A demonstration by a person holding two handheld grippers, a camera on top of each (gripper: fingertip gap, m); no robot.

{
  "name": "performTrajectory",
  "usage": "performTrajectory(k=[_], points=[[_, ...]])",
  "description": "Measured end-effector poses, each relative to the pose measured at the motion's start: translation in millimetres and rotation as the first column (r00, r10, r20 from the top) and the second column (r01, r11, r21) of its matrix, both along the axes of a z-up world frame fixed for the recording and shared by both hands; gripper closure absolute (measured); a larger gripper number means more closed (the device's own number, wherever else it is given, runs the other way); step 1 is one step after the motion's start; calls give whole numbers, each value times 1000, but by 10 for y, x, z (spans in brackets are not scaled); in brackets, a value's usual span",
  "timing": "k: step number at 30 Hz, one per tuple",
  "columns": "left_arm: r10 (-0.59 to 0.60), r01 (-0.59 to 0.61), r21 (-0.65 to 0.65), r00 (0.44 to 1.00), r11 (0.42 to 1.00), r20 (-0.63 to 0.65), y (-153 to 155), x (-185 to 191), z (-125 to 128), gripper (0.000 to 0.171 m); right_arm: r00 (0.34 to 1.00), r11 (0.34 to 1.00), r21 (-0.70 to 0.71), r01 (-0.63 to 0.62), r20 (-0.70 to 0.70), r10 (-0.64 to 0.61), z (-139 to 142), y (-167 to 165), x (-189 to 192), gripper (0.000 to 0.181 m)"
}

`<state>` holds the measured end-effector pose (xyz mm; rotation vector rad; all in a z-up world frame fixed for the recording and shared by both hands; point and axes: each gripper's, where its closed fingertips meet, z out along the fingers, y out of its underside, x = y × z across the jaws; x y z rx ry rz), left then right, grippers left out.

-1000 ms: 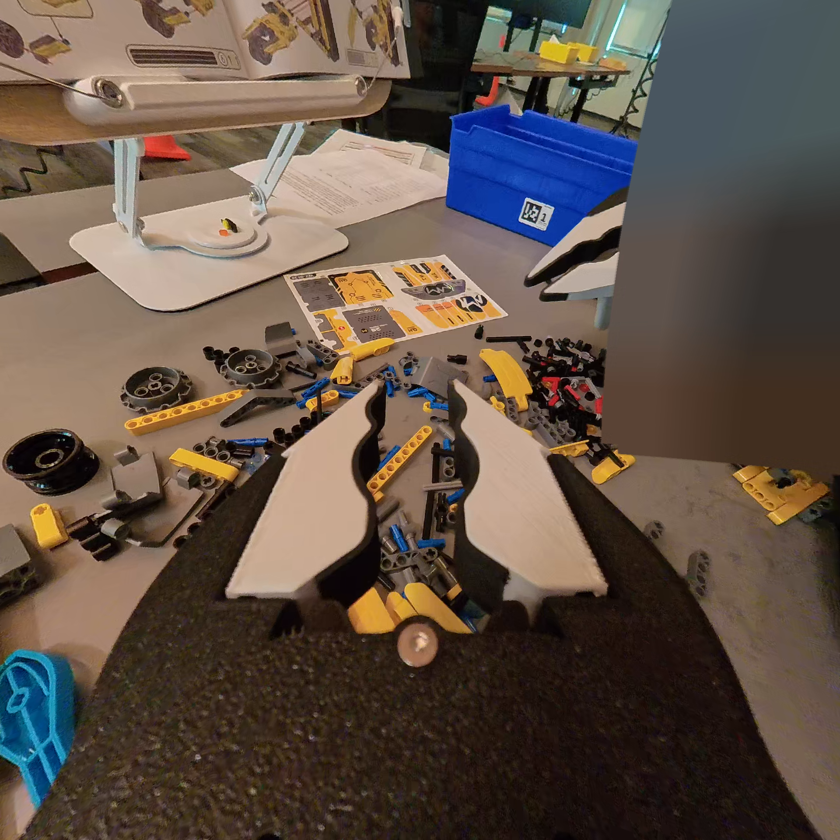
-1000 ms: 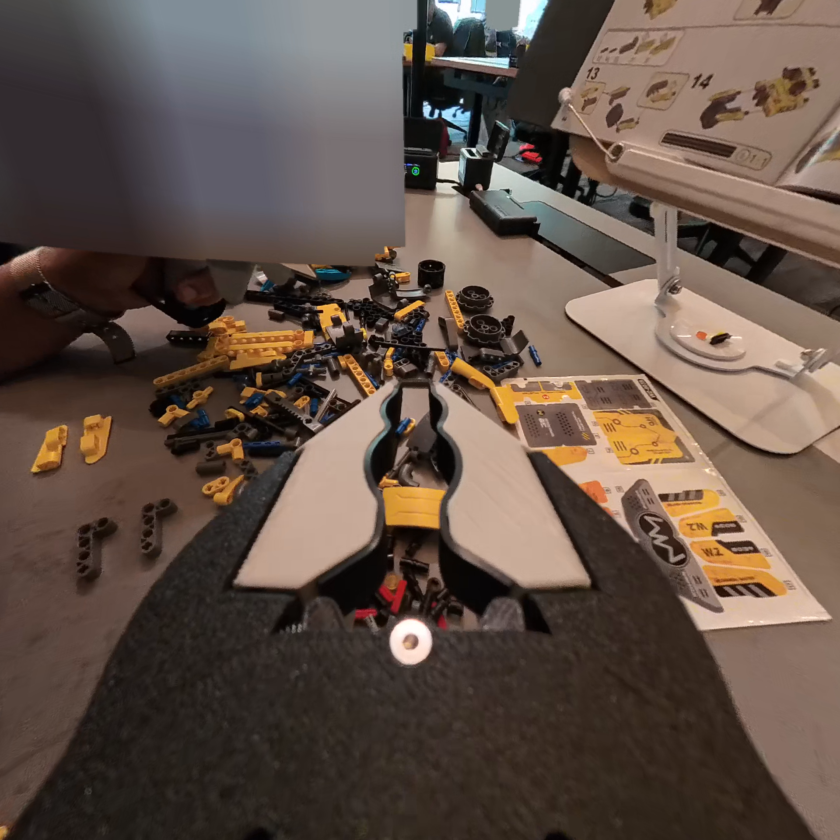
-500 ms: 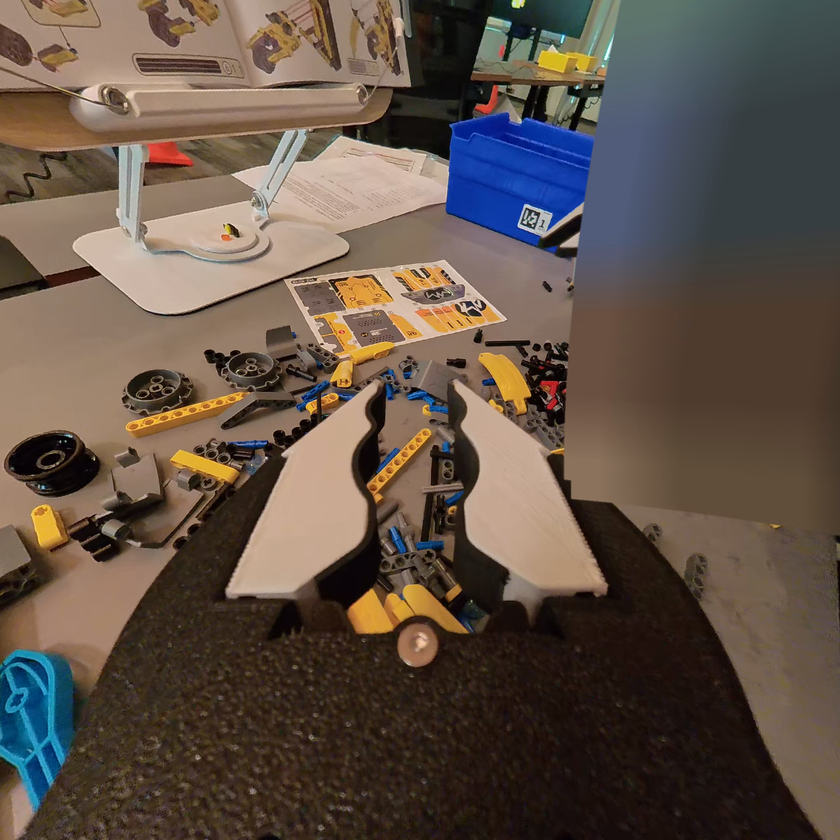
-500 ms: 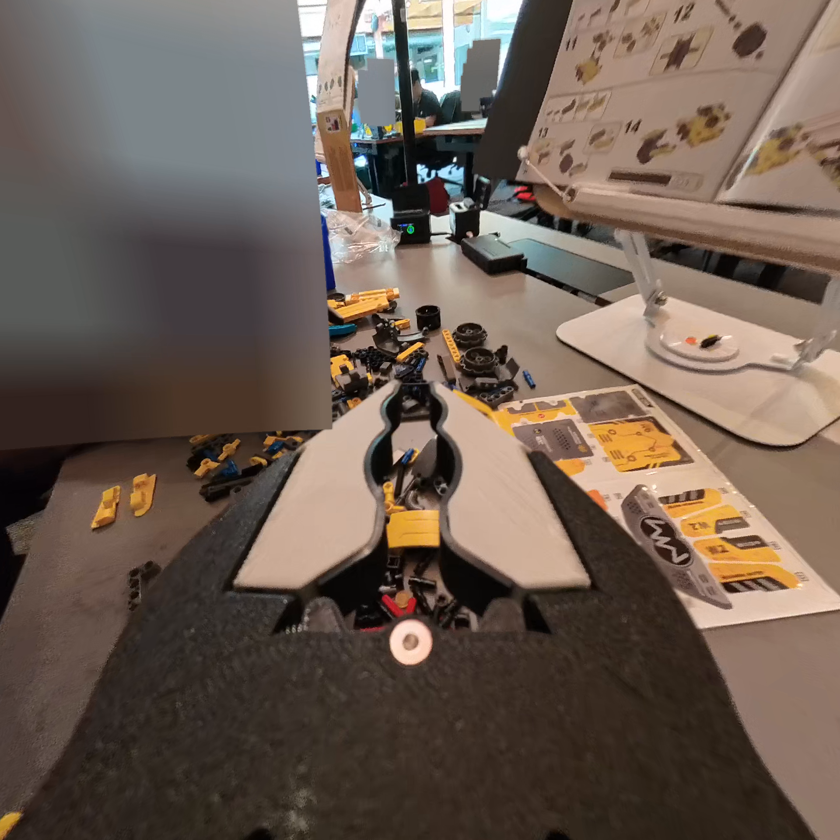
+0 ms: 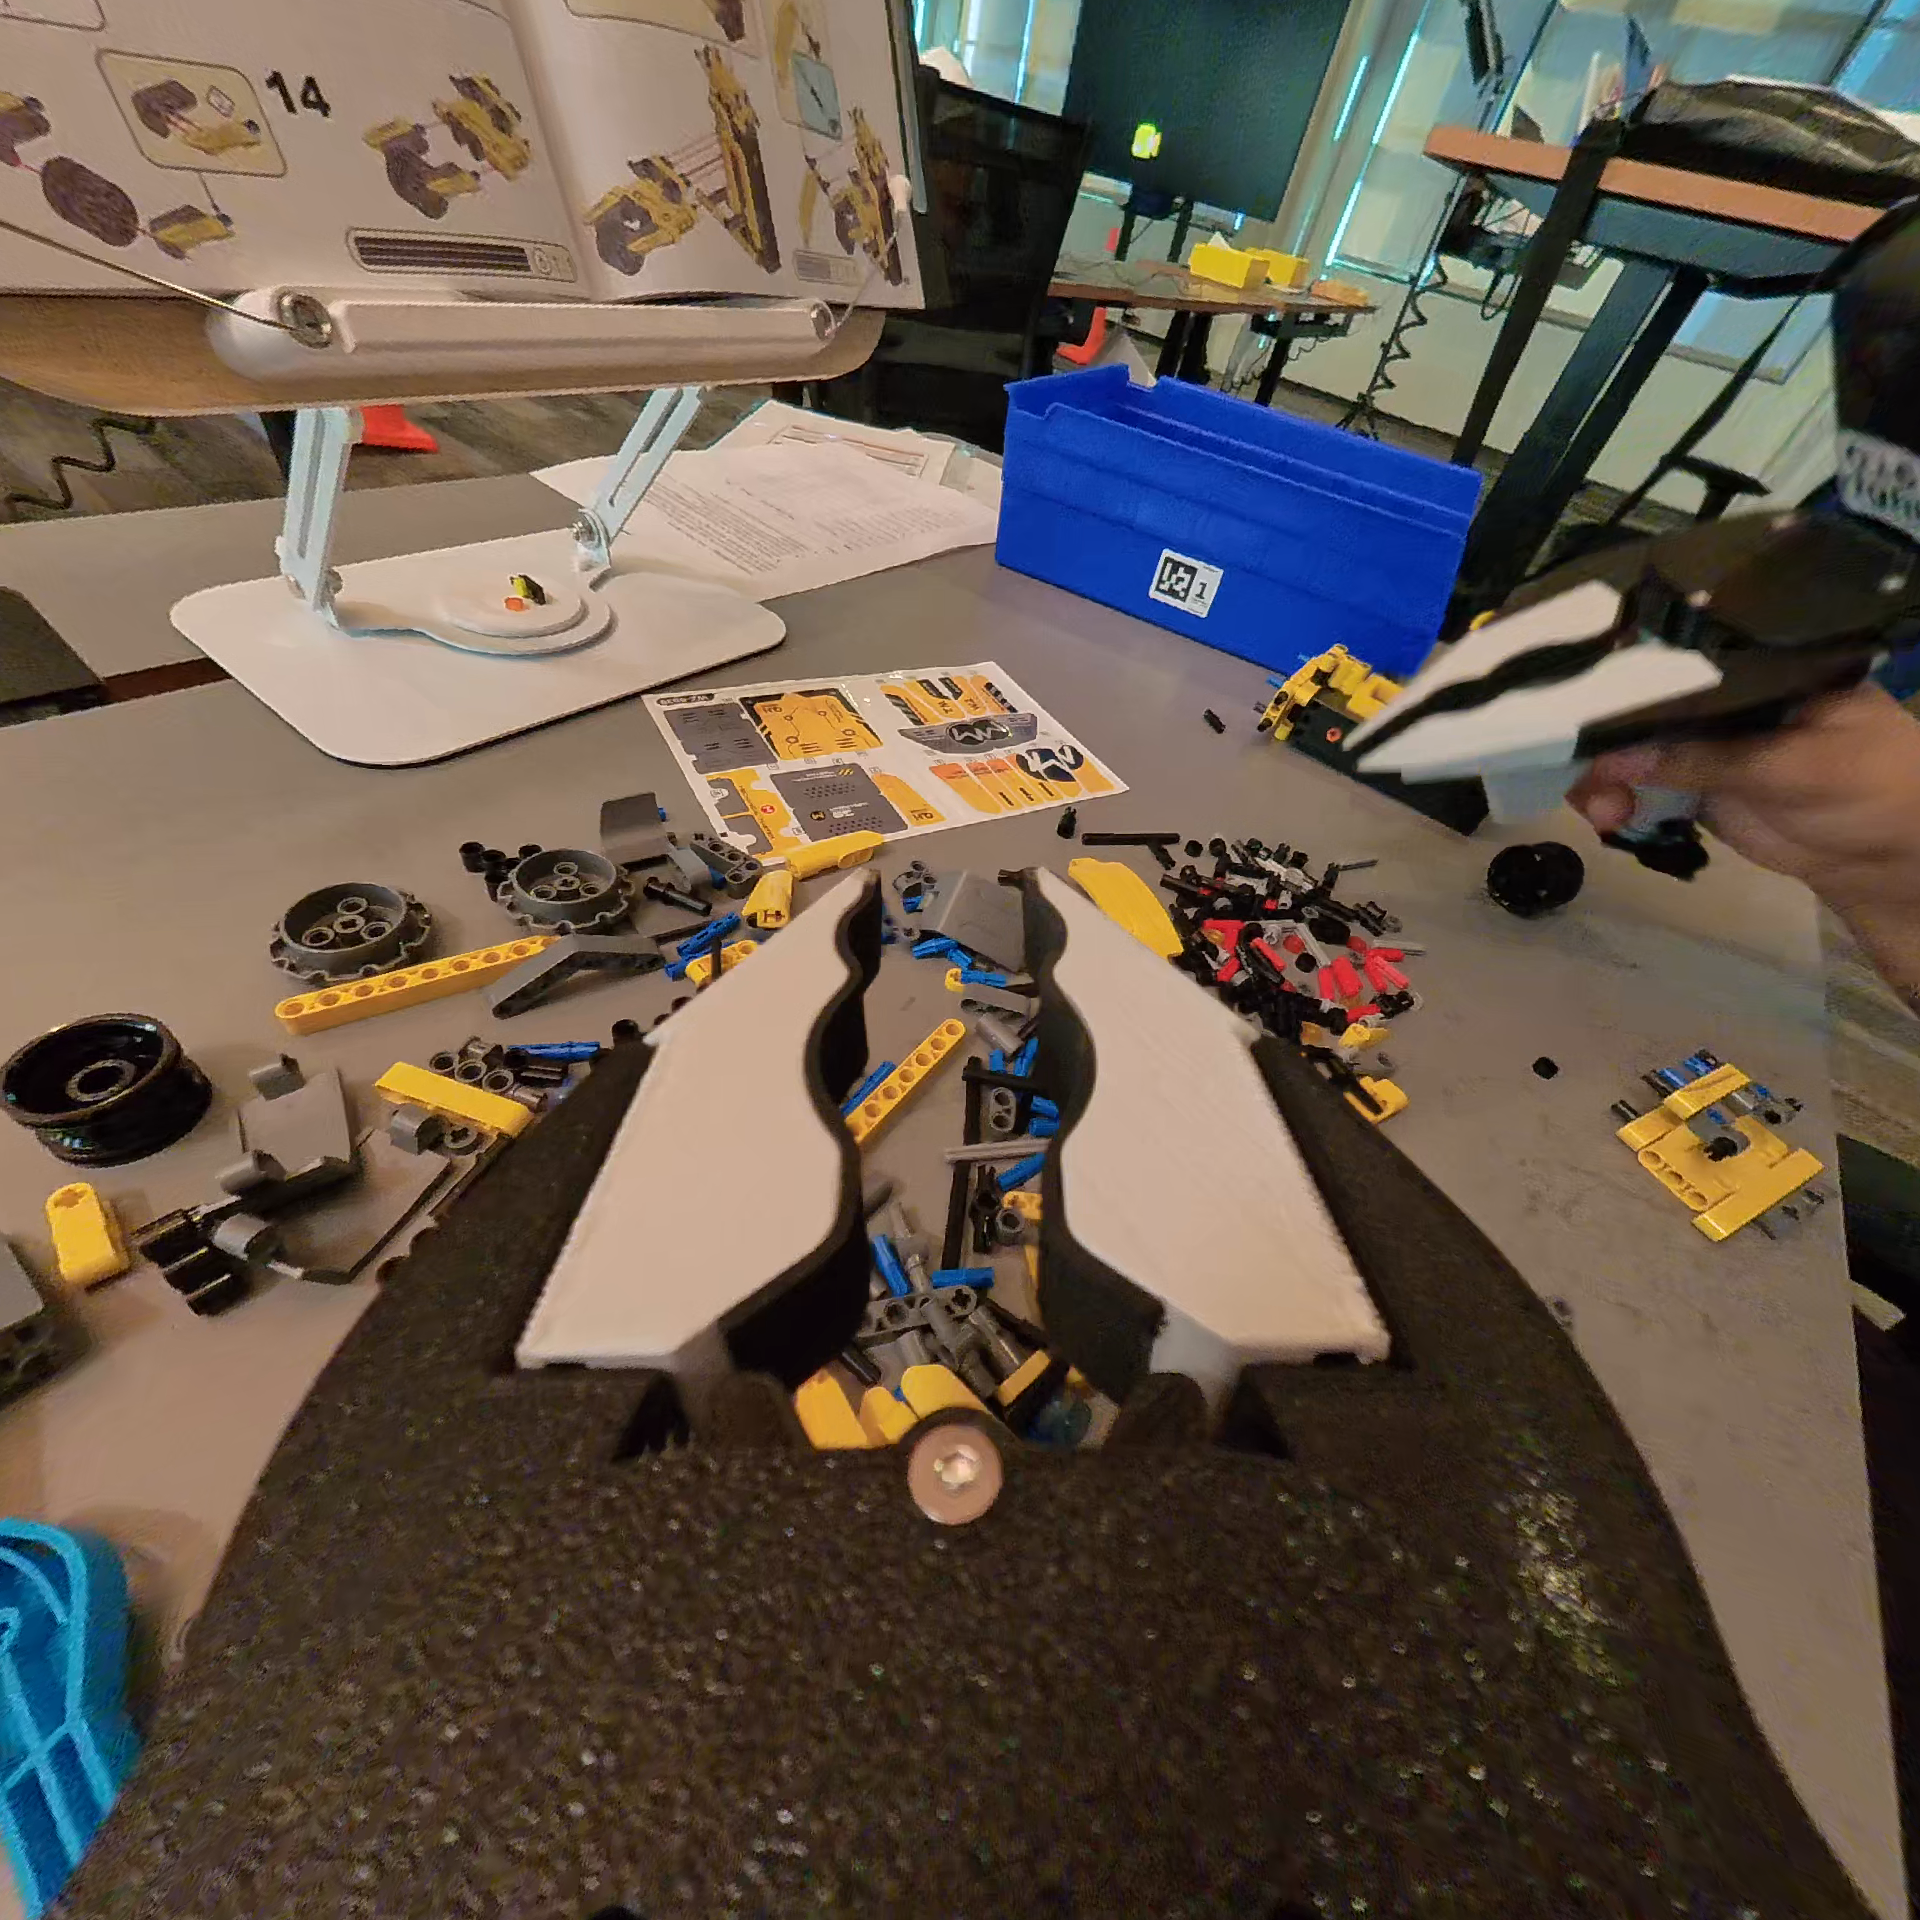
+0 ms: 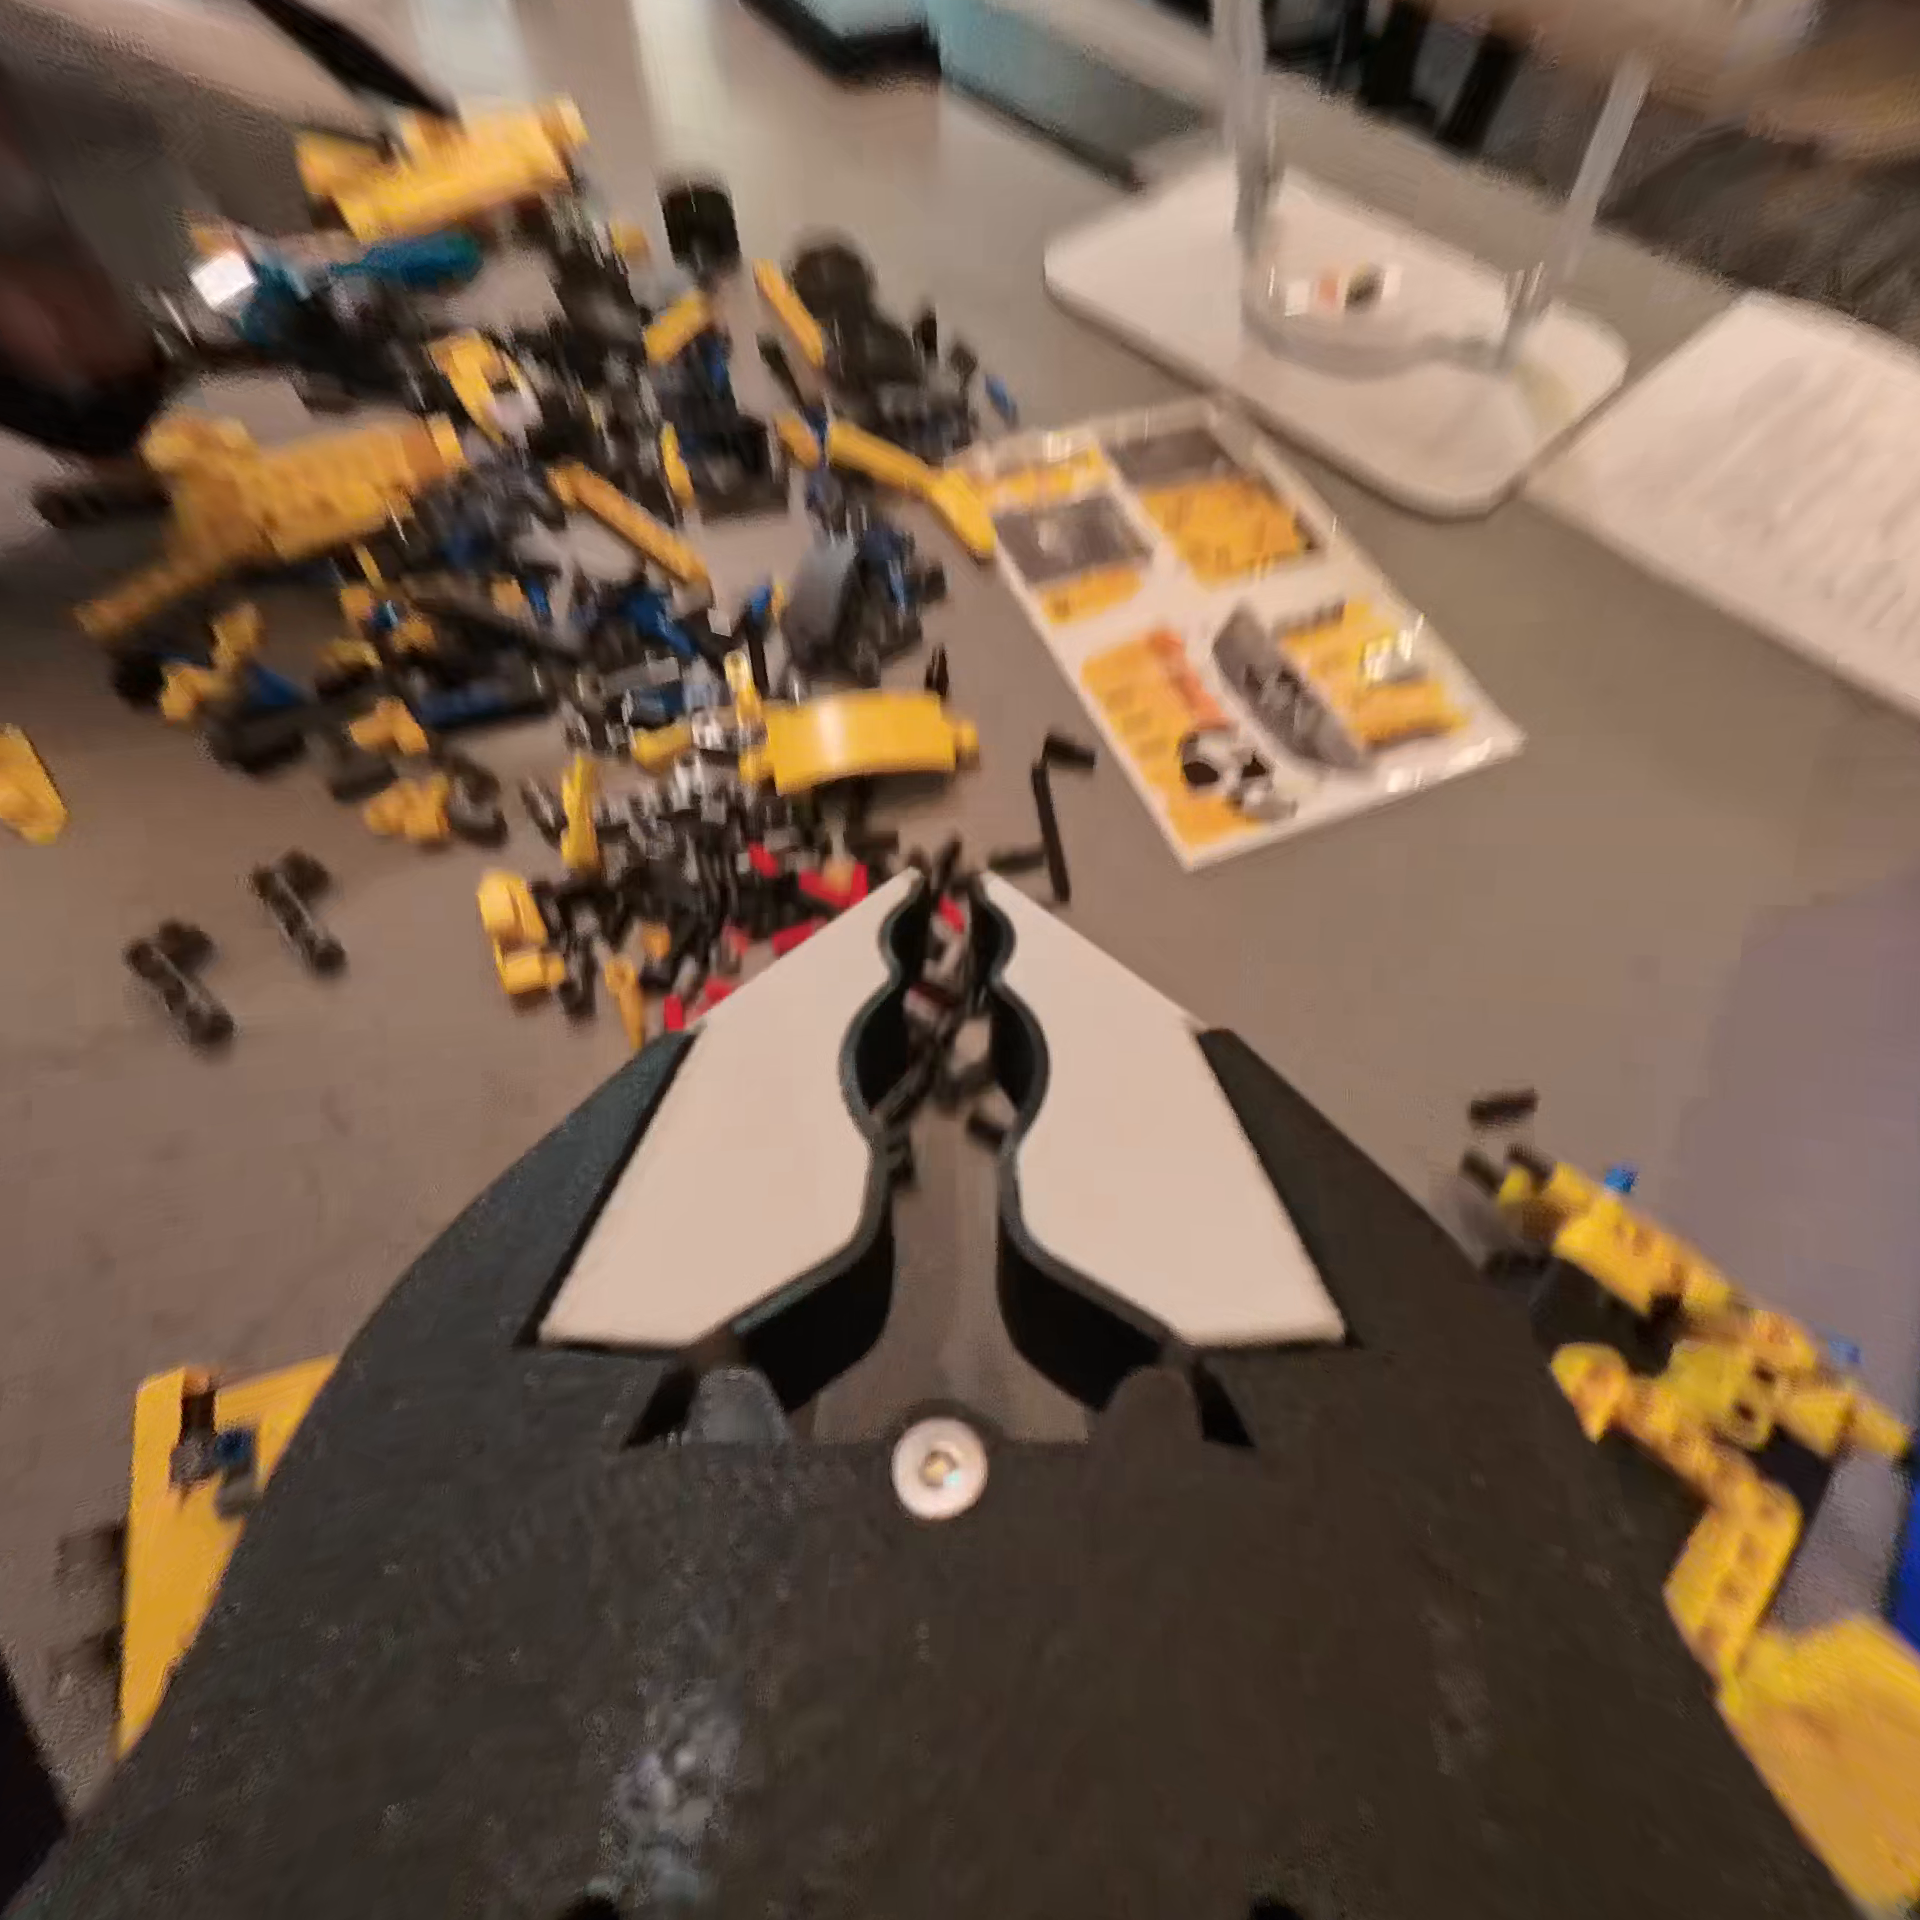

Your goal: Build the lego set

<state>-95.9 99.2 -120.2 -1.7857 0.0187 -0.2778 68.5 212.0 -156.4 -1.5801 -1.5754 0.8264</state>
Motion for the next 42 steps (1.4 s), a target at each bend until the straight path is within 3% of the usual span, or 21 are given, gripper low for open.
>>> performTrajectory(k=[3,8,20,30,34,38,40,42], points=[[-2,2,-5,1000,1000,-10,6,16,-9,145,991,999,-12,44,131,-42,-313,-80,215,169],[5,-6,-15,999,1000,-34,8,7,-29,145,977,999,-39,25,211,-16,-535,-183,250,169],[11,-12,-23,999,1000,-39,-4,-24,-44,145,963,997,-74,-24,268,43,-636,-251,200,177],[13,-14,-22,999,1000,-48,-12,-26,-40,145,941,999,-17,-29,338,33,-687,-229,196,176],[14,-15,-16,999,1000,-43,-19,-32,-27,145,950,999,25,-33,311,24,-620,-222,187,177],[-25,25,3,999,1000,-32,-25,38,9,145,979,989,98,-111,185,92,-311,-360,107,177],[-125,125,40,992,991,5,-36,232,79,145,984,970,187,-154,122,133,-144,-467,55,177],[-308,301,79,946,950,101,-82,570,153,145,979,942,268,-202,64,192,10,-629,-6,177]])
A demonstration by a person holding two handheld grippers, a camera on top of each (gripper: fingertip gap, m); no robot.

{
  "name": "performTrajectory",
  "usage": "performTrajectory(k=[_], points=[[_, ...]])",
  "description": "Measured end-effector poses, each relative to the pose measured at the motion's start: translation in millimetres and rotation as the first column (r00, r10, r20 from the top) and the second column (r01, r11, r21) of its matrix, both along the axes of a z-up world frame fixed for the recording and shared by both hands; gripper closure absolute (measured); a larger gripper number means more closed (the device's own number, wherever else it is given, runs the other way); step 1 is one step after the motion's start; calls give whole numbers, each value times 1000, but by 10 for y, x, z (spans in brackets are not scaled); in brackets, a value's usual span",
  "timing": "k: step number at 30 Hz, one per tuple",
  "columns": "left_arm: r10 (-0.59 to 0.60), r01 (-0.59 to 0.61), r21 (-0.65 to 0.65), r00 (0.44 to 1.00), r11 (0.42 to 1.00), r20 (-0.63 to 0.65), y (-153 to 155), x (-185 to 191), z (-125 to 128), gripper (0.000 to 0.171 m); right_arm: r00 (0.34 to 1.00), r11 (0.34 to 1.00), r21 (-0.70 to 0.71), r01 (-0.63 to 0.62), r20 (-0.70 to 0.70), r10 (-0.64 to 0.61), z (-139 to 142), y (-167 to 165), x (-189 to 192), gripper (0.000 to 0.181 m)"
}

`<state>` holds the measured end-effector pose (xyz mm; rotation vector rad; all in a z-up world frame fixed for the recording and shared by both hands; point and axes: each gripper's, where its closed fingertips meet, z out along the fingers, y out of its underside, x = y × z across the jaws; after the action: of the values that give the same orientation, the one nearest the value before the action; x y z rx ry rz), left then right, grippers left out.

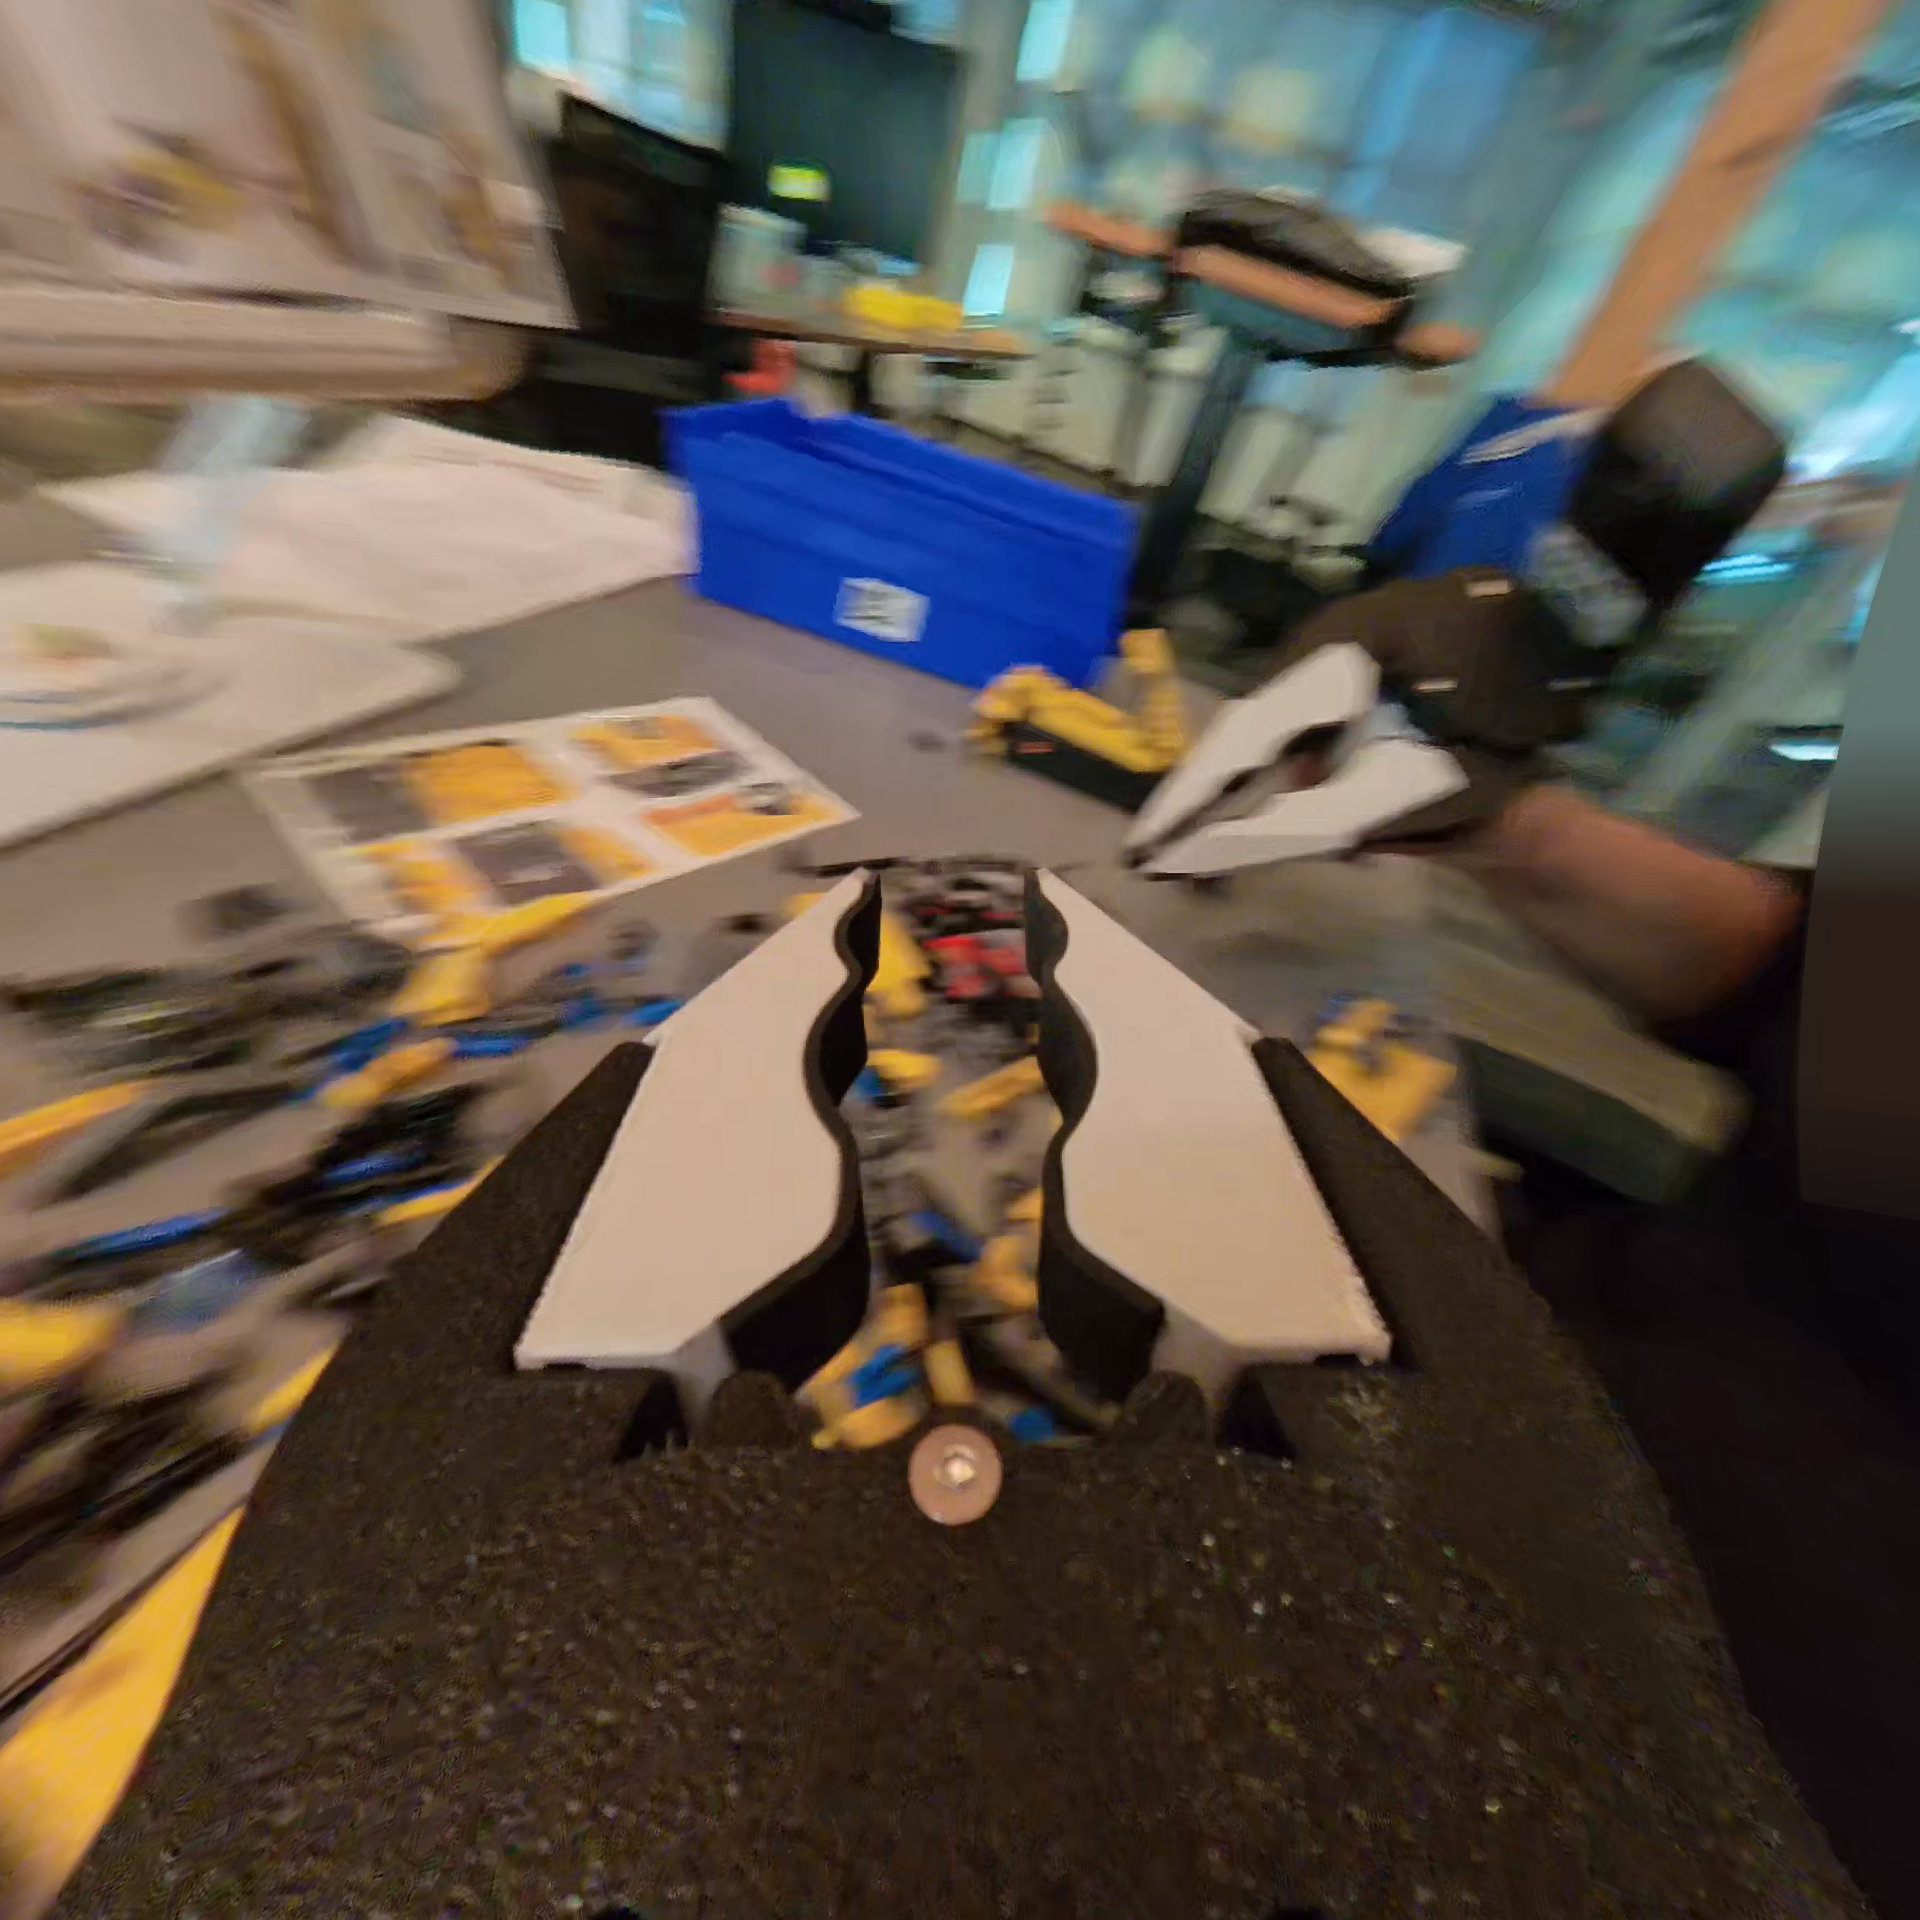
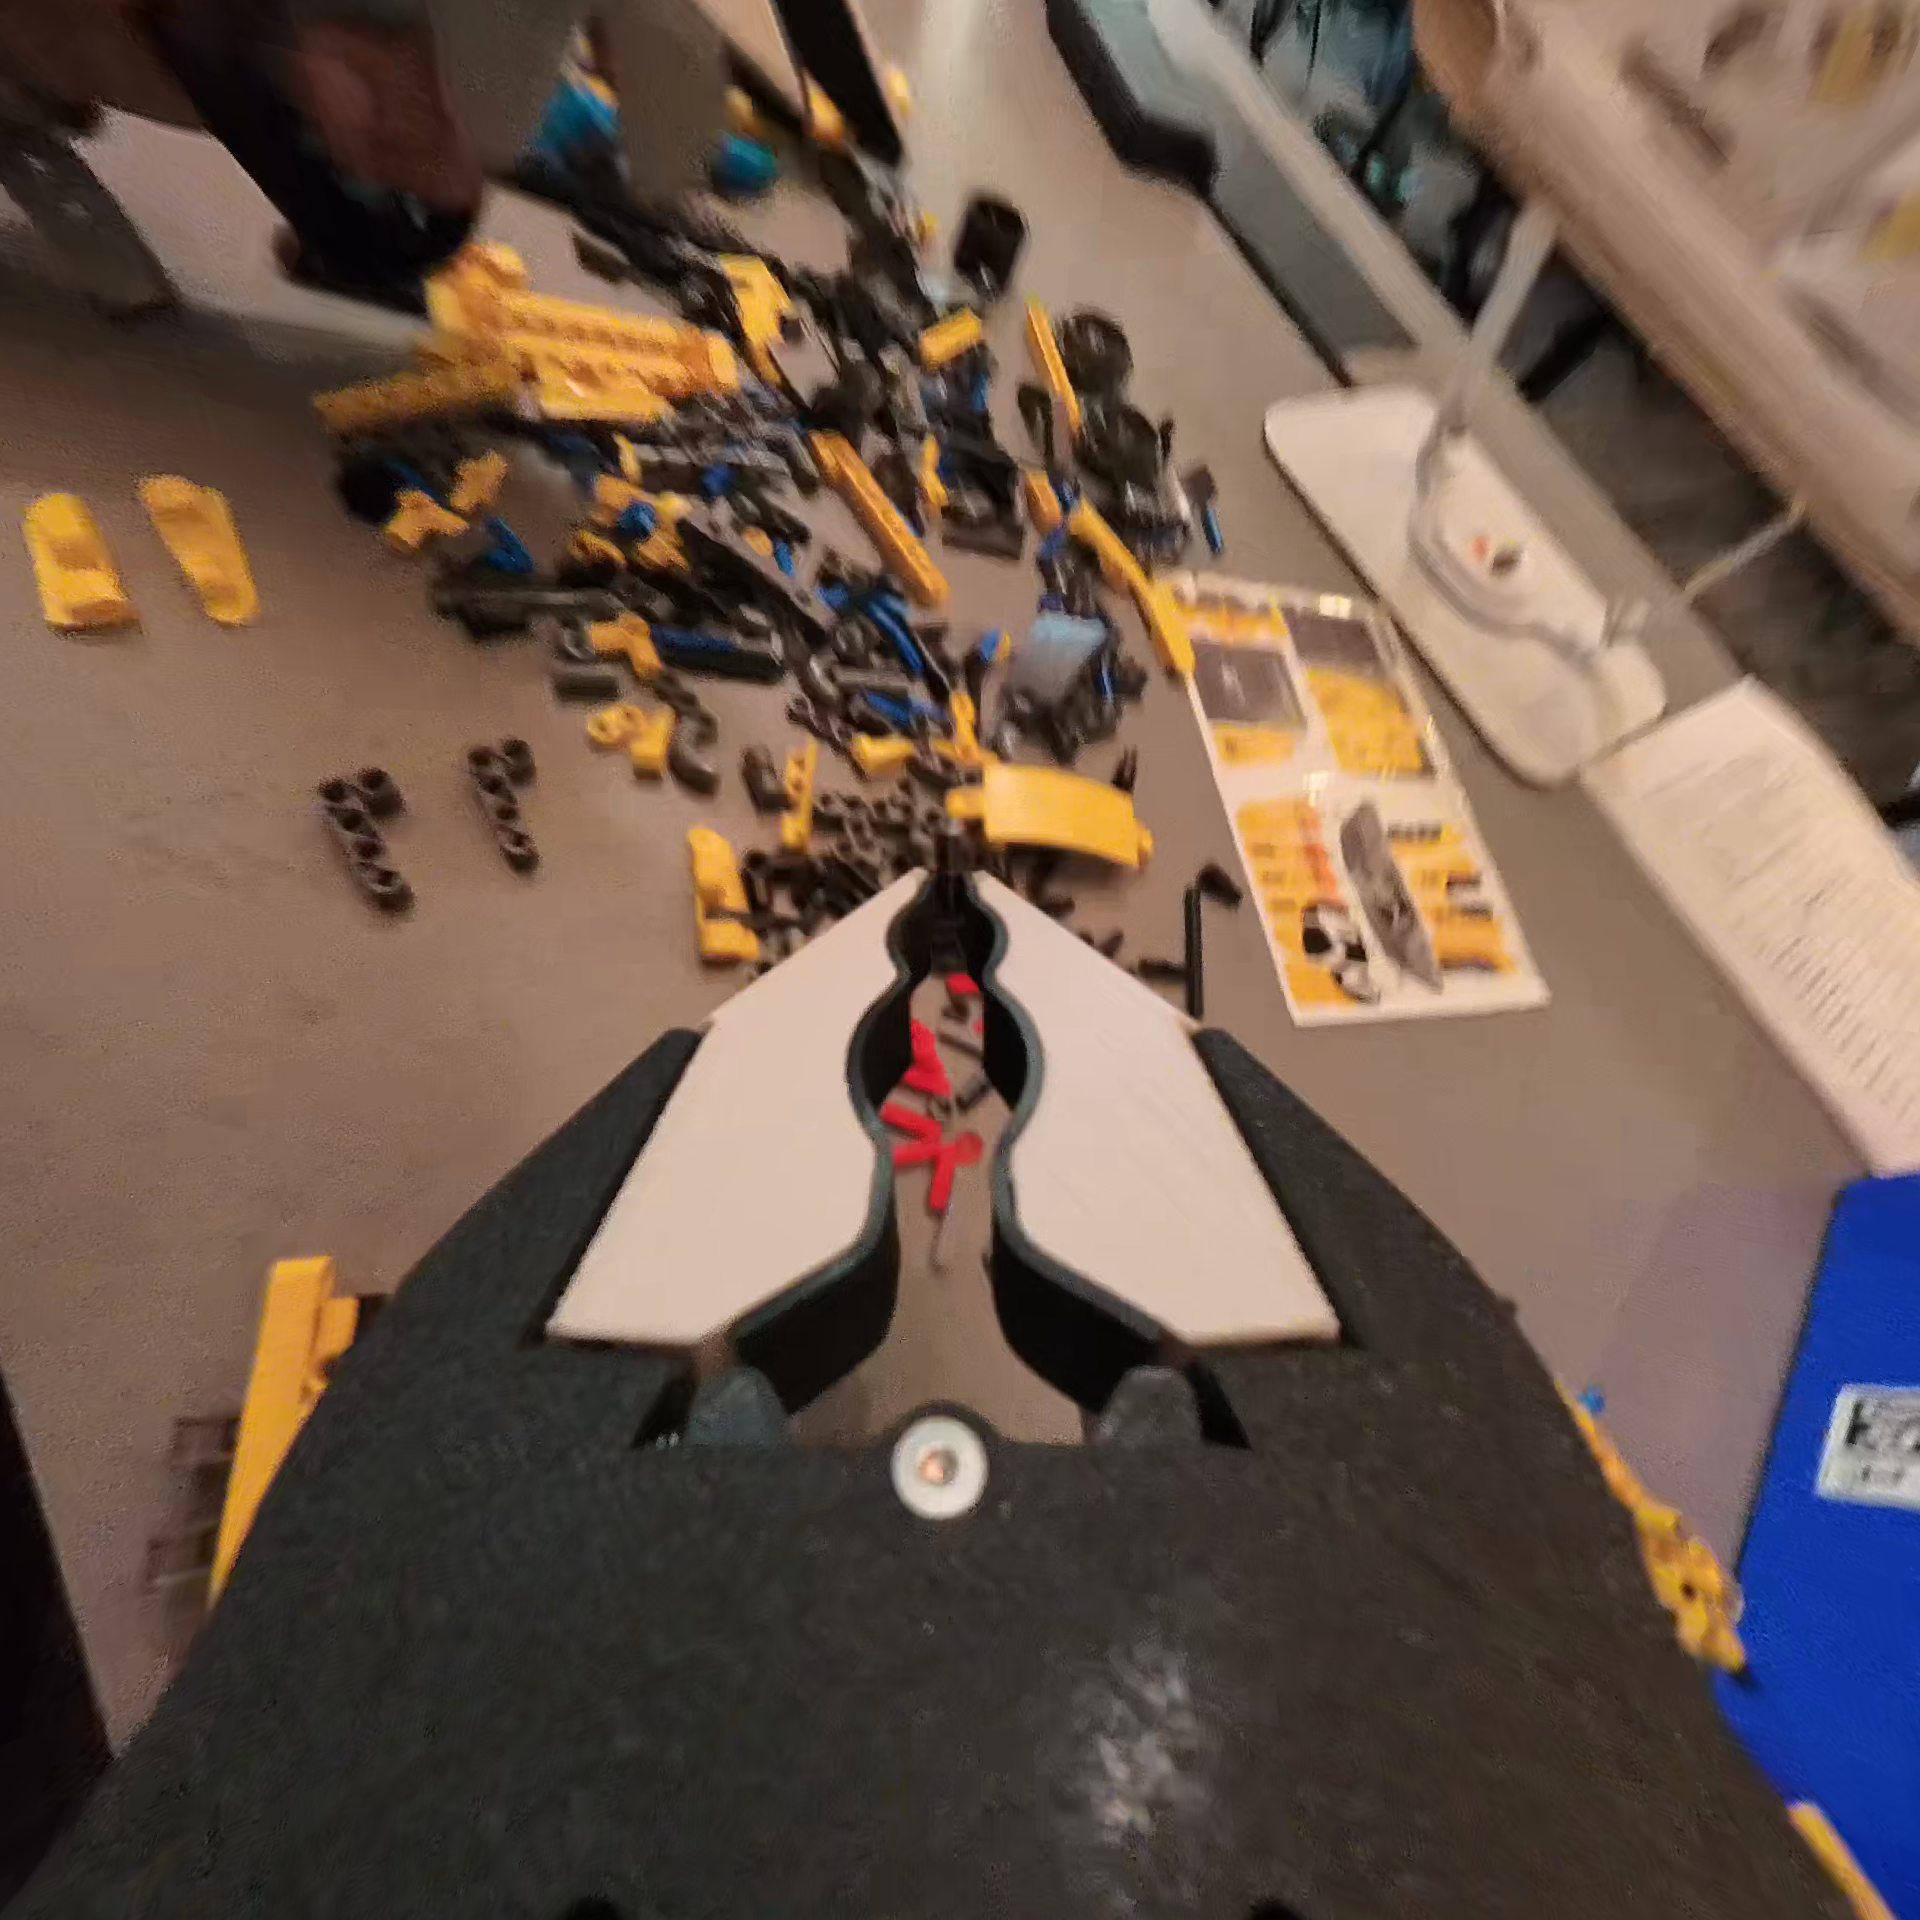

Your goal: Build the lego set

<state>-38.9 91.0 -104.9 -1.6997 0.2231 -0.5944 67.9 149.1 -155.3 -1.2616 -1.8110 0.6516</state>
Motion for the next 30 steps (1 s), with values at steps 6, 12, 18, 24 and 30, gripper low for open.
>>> performTrajectory(k=[6,12,18,24,30], points=[[-420,433,-99,898,896,132,-248,809,-65,144,958,972,123,-202,-180,222,367,-635,-158,177],[-409,426,-64,893,902,187,-243,773,22,144,935,947,227,-226,-221,276,479,-830,-265,177],[-440,460,-37,868,887,231,-284,785,71,144,936,931,294,-218,-207,285,511,-860,-332,177],[-450,469,-36,864,883,228,-291,797,63,157,921,922,308,-233,-234,310,584,-856,-406,177],[-454,464,30,848,885,273,-334,689,200,165,886,890,359,-281,-260,384,715,-891,-502,177]])
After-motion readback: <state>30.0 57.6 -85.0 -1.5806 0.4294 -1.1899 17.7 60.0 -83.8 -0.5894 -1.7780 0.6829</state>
